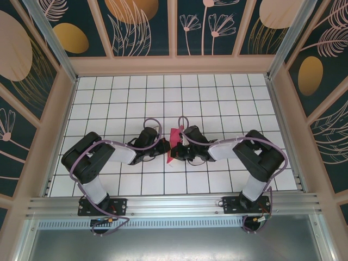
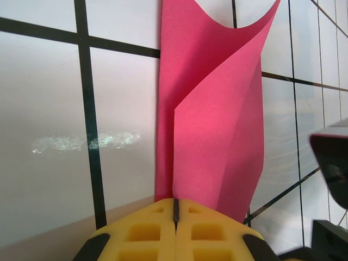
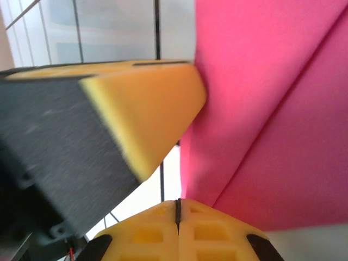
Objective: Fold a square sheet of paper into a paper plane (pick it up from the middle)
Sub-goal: Fourth fold the wing at the center of the table.
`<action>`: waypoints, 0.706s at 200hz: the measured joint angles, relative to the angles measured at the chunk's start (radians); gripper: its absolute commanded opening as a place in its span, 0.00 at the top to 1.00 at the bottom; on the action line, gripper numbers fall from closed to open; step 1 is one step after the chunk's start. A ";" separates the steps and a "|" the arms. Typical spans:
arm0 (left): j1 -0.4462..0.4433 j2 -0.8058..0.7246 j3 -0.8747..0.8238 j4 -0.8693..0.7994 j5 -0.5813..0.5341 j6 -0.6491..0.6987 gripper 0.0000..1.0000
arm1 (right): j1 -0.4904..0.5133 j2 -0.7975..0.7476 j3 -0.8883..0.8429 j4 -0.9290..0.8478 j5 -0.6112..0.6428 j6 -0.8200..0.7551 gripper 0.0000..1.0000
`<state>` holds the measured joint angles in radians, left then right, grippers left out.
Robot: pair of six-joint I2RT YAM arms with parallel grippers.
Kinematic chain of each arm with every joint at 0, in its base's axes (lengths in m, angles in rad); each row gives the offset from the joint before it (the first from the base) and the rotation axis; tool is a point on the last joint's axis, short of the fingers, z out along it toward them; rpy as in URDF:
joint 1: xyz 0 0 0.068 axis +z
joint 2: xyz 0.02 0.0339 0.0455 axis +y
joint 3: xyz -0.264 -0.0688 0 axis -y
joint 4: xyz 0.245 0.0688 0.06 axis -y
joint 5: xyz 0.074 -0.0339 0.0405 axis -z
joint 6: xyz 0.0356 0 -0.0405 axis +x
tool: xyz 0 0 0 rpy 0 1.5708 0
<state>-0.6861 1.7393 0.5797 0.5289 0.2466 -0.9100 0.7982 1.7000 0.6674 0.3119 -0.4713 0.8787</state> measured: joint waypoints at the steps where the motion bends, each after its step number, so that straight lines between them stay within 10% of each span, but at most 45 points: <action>1: 0.000 0.000 0.000 0.000 0.000 0.000 1.00 | 0.000 -0.002 -0.001 0.000 0.000 0.000 0.93; 141: 0.000 0.000 0.000 0.000 -0.018 -0.019 1.00 | 0.049 0.094 0.065 -0.005 0.003 0.029 0.94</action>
<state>-0.6861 1.7393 0.5797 0.5293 0.2283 -0.9287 0.8471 1.7943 0.7326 0.3073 -0.4679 0.9077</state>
